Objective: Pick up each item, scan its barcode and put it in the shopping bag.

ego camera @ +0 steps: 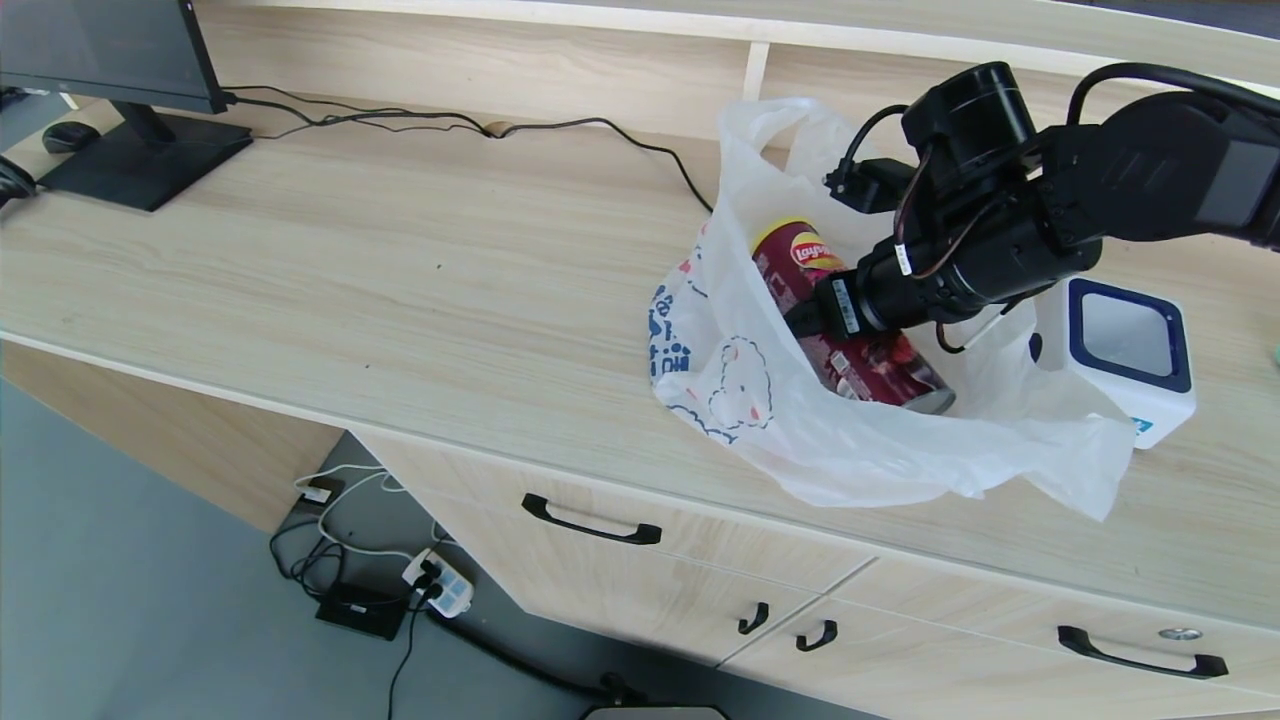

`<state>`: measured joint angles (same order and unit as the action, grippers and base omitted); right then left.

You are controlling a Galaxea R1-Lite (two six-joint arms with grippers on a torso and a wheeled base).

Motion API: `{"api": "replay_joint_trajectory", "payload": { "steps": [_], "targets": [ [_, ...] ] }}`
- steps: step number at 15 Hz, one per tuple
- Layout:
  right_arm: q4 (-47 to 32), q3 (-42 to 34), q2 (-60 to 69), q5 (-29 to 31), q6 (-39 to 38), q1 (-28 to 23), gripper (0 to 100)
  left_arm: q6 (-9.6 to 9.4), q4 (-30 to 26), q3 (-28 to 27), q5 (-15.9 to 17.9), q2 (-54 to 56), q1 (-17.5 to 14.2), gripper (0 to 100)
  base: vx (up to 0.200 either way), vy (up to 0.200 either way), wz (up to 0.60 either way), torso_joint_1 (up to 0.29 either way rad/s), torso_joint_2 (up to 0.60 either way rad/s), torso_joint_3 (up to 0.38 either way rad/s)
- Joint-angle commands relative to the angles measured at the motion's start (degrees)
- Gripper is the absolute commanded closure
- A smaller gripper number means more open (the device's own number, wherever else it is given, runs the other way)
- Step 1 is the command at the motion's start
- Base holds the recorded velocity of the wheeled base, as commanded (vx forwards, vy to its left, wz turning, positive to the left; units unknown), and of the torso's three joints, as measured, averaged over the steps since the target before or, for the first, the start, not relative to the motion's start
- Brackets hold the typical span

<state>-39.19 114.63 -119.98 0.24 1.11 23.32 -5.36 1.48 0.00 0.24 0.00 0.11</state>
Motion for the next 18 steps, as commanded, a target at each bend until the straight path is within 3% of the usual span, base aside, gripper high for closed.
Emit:
{"api": "replay_joint_trajectory", "payload": {
  "steps": [1,6,18],
  "targets": [
    [1.66,-0.04,-1.49,0.28,-0.32,0.32,0,0.0,0.02,0.0,0.02,-0.09,-0.02,0,0.0,0.0,0.0,0.0,0.0,0.0],
    [6.67,-0.04,-0.43,3.89,-0.76,8.23,0,0.0,0.02,0.0,0.02,-0.09,-0.02,0,0.0,0.0,0.0,0.0,0.0,0.0],
    [8.17,-0.04,1.85,3.8,0.91,8.94,0,0.0,-0.07,0.0,0.02,-0.09,-0.02,0,0.0,0.0,0.0,0.0,0.0,0.0]
  ]
}}
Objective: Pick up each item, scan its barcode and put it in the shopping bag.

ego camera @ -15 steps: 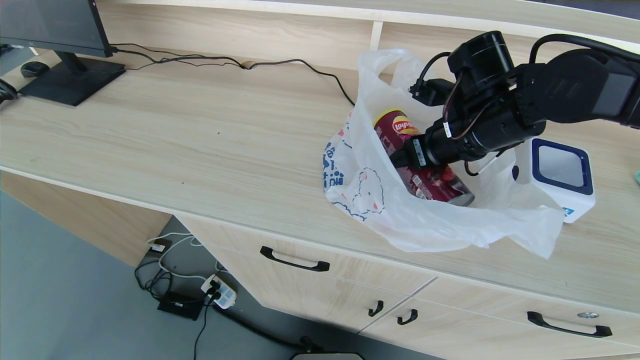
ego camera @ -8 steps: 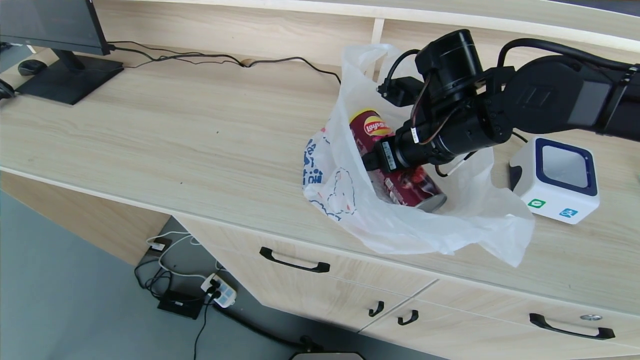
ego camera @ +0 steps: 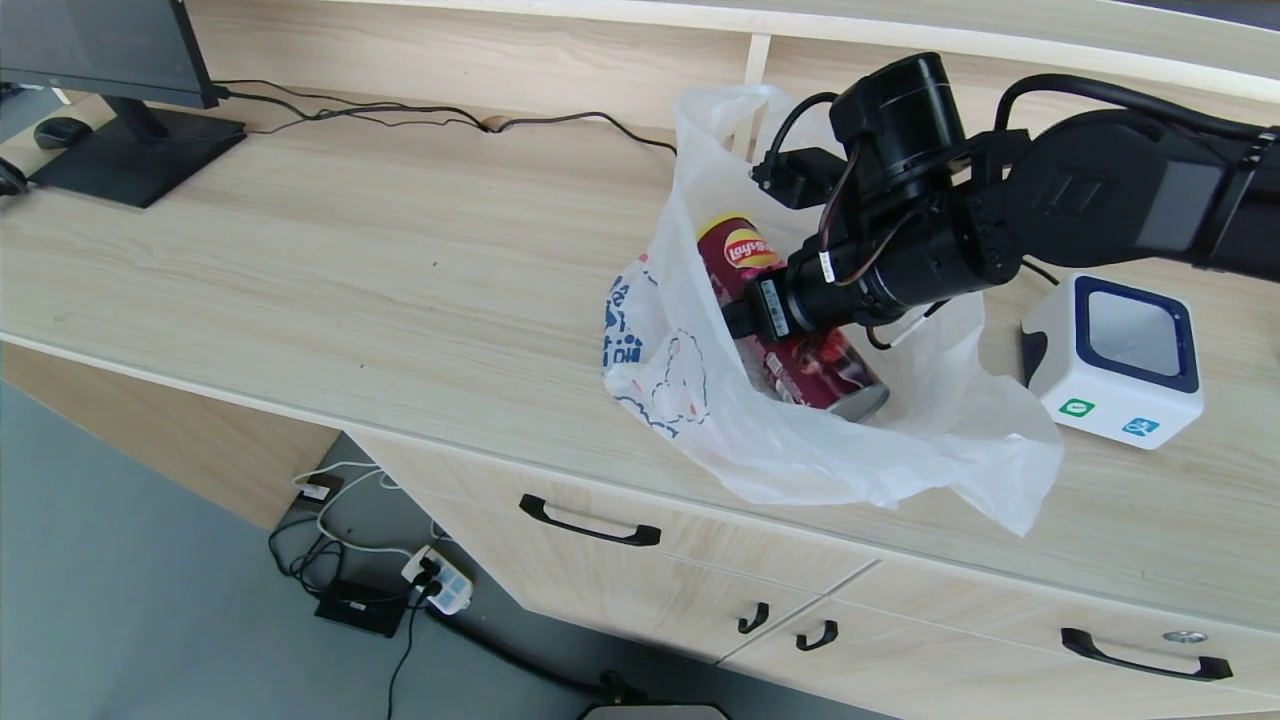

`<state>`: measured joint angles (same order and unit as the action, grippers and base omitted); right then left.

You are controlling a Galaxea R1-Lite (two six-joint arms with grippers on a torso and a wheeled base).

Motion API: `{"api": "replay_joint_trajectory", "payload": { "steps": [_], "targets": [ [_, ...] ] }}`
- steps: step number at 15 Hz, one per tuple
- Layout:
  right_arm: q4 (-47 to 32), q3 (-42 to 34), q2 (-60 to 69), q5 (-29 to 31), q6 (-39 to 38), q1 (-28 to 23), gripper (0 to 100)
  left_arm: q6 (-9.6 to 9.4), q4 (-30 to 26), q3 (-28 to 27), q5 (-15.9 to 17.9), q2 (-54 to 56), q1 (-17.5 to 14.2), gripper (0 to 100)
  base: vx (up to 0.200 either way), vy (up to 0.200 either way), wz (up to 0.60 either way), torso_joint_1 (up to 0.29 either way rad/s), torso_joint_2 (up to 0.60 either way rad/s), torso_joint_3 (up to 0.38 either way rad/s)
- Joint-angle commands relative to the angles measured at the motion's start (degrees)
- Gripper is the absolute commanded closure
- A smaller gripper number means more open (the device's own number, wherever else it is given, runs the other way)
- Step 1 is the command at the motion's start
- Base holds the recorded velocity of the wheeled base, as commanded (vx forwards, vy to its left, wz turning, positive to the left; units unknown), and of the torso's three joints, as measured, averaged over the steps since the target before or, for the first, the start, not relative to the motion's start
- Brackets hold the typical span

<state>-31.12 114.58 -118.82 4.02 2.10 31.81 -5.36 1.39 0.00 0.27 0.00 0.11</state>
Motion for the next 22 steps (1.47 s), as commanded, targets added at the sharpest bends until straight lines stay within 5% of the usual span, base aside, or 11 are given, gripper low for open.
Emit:
{"api": "replay_joint_trajectory", "payload": {
  "steps": [1,9,12,15,22],
  "targets": [
    [0.36,0.01,0.61,0.02,0.01,0.89,0,0.0,0.02,0.0,0.0,-0.09,-0.02,0,0.0,0.0,0.0,0.0,0.0,0.0],
    [-0.17,0.01,2.1,-0.16,-0.16,1.42,0,0.0,0.02,0.0,0.0,-0.09,-0.02,0,0.0,0.0,0.0,0.0,0.0,0.0],
    [-1.48,0.01,3.25,-0.16,-0.34,0.45,0,3.34,-0.16,0.0,-0.09,-0.09,-0.02,0,0.0,0.0,0.0,0.0,0.0,0.0],
    [-3.42,0.01,5.18,-0.24,-0.6,0.36,0,3.52,-0.16,0.0,-0.09,-0.09,-0.02,0,0.0,0.0,0.0,0.0,0.0,0.0],
    [-15.46,0.01,13.53,-3.23,-0.95,-3.42,0,3.52,-0.07,0.0,-0.09,-0.09,-0.02,0,0.0,0.0,0.0,0.0,0.0,0.0]
  ]
}}
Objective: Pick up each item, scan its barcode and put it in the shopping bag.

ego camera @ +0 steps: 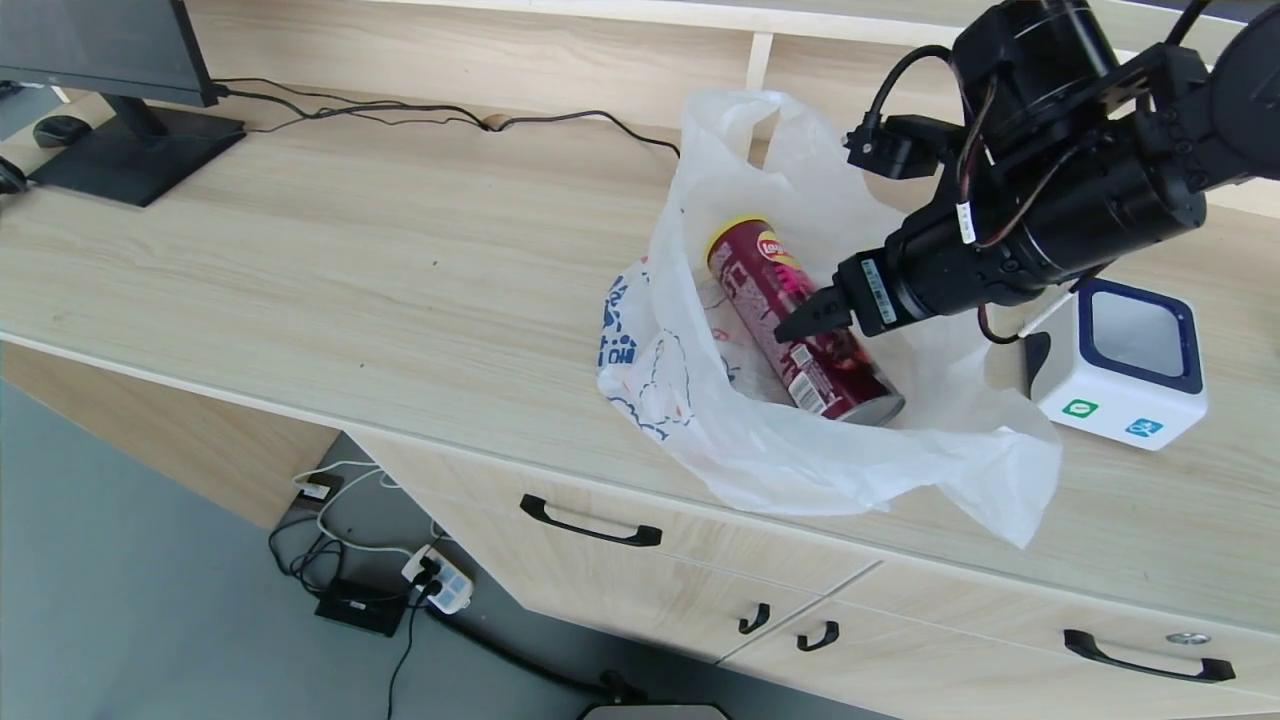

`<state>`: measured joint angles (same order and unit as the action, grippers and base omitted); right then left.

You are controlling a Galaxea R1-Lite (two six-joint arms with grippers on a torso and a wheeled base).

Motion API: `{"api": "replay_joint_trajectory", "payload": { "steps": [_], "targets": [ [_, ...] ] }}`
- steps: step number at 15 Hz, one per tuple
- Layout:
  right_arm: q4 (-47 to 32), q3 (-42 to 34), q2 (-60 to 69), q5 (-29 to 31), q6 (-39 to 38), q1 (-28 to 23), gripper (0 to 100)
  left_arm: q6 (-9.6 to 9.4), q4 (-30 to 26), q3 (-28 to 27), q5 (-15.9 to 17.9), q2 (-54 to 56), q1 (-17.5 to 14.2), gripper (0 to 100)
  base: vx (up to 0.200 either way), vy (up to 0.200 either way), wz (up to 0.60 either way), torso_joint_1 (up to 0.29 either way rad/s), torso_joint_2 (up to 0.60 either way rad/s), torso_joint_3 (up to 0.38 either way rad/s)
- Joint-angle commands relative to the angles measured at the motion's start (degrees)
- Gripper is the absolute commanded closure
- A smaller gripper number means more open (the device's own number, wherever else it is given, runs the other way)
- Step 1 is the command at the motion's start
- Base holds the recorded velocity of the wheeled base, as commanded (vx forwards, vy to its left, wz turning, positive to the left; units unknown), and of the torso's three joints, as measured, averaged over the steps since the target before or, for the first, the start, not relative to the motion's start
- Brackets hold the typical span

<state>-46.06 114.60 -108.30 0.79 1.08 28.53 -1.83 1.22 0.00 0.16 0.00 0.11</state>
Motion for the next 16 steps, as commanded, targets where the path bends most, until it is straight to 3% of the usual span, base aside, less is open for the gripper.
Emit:
{"api": "replay_joint_trajectory", "payload": {
  "steps": [1,7,11,14,15,16],
  "targets": [
    [-0.44,-0.01,3.27,0.0,0.06,-0.14,0,-0.02,0.01,0.0,0.02,-0.09,-0.02,0,0.0,0.0,0.0,0.0,0.0,0.0],
    [-2.46,-0.01,8.81,0.53,-0.03,0.92,0,-0.02,0.01,0.0,0.02,-0.09,-0.02,0,0.0,0.0,0.0,0.0,0.0,0.0],
    [-7.12,-0.01,19.44,3.16,-2.14,0.74,0,-0.02,0.01,0.0,0.02,-0.09,-0.02,0,0.0,0.0,0.0,0.0,0.0,0.0],
    [-2.64,-0.01,41.86,3.16,-2.4,-0.58,0,-0.02,0.01,0.0,0.02,-0.09,-0.02,0,0.0,0.0,0.0,0.0,0.0,0.0],
    [0.79,-4.13,46.16,2.99,-2.4,-0.66,0,-0.02,0.01,0.0,0.02,-0.09,-0.02,0,0.0,0.0,0.0,0.0,0.0,0.0],
    [8.53,-17.84,53.02,2.99,-1.08,-0.58,0,-0.02,0.1,0.0,0.02,-0.09,-0.02,0,0.0,0.0,0.0,0.0,0.0,0.0]
  ]
}}
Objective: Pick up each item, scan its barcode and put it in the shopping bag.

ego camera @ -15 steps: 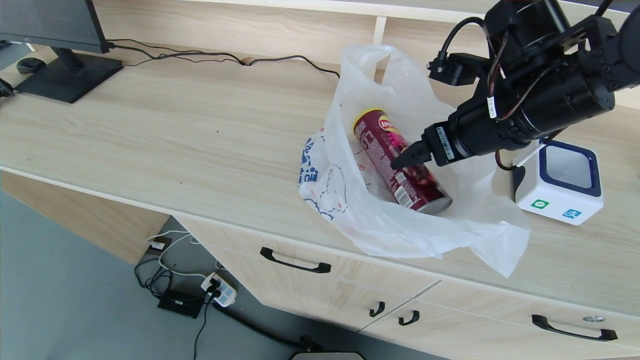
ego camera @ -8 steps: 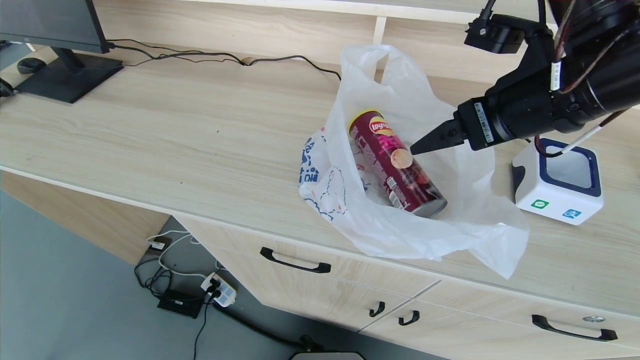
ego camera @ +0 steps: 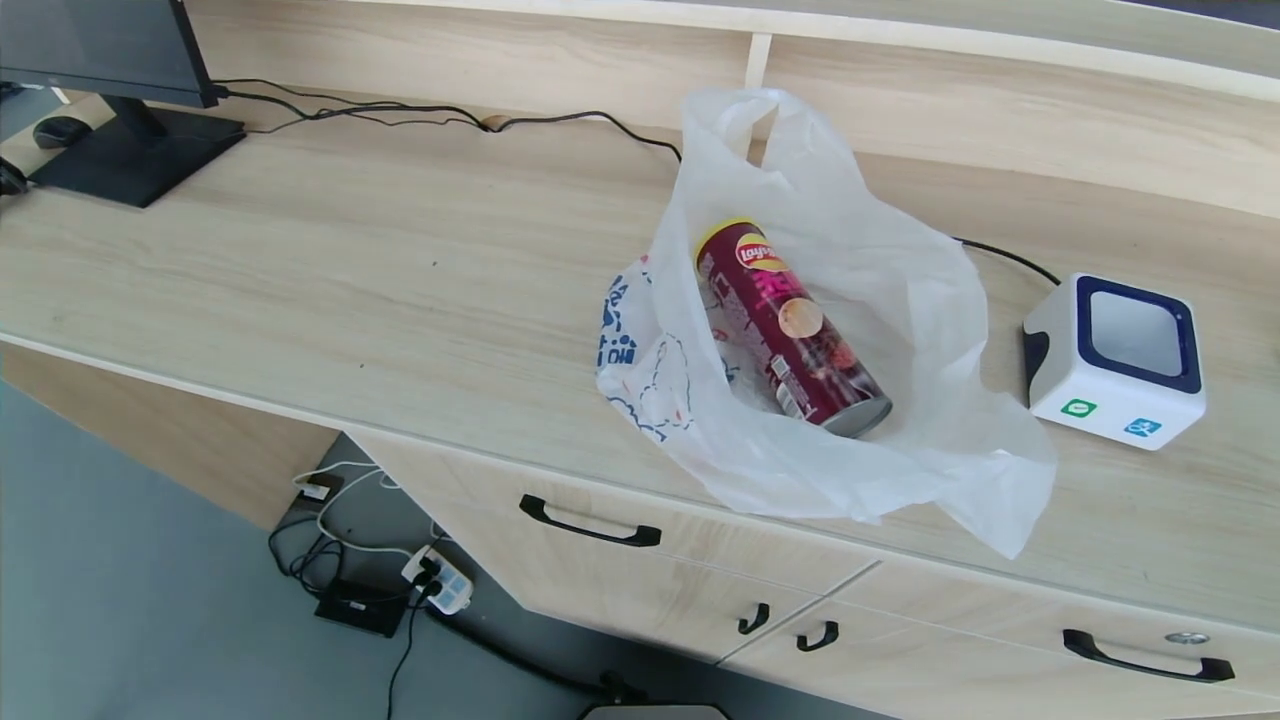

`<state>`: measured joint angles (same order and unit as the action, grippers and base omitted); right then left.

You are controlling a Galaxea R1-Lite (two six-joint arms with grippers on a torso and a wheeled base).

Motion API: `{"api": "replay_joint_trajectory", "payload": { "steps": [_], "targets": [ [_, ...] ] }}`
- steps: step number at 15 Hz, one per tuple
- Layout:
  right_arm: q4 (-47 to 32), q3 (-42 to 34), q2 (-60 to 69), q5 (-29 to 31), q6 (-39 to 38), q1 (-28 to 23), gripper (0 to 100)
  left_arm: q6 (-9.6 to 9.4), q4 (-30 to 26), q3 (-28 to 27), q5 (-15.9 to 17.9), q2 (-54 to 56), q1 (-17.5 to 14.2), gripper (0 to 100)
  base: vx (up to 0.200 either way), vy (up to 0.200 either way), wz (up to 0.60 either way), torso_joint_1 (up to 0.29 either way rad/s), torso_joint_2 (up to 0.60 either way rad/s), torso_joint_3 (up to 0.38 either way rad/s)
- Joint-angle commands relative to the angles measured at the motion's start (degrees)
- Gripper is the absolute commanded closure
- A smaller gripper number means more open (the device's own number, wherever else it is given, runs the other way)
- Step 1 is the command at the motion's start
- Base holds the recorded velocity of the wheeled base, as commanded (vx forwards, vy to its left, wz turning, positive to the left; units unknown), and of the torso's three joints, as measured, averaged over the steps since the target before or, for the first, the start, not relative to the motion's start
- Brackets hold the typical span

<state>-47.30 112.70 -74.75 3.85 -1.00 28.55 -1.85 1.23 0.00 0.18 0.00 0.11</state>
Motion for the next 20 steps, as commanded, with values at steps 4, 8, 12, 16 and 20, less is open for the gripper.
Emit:
{"api": "replay_joint_trajectory", "payload": {
  "steps": [4,8,12,16,20],
  "targets": [
    [24.71,-33.25,25.09,1.07,4.87,-1.74,0,0.01,0.0,0.0,-0.01,-0.09,-0.02,0,0.0,0.0,0.0,0.0,0.0,0.0],
    [24.8,-46.43,30.54,4.06,8.65,-8.25,0,-0.08,-0.09,0.0,-0.01,-0.09,-0.02,0,0.0,0.0,0.0,0.0,0.0,0.0],
    [22.43,-52.41,34.67,3.18,8.29,-14.58,0,0.01,-0.09,0.0,-0.01,-0.09,-0.02,0,0.0,0.0,0.0,0.0,0.0,0.0],
    [21.2,-56.89,38.28,1.33,4.69,-15.19,0,0.01,-0.09,0.0,-0.01,-0.09,-0.02,0,0.0,0.0,0.0,0.0,0.0,0.0],
    [24.1,-57.51,38.72,2.04,3.28,-15.98,0,0.01,-0.09,0.0,-0.01,0.0,-0.02,0,0.0,0.0,0.0,0.0,0.0,0.0]
  ]
}}
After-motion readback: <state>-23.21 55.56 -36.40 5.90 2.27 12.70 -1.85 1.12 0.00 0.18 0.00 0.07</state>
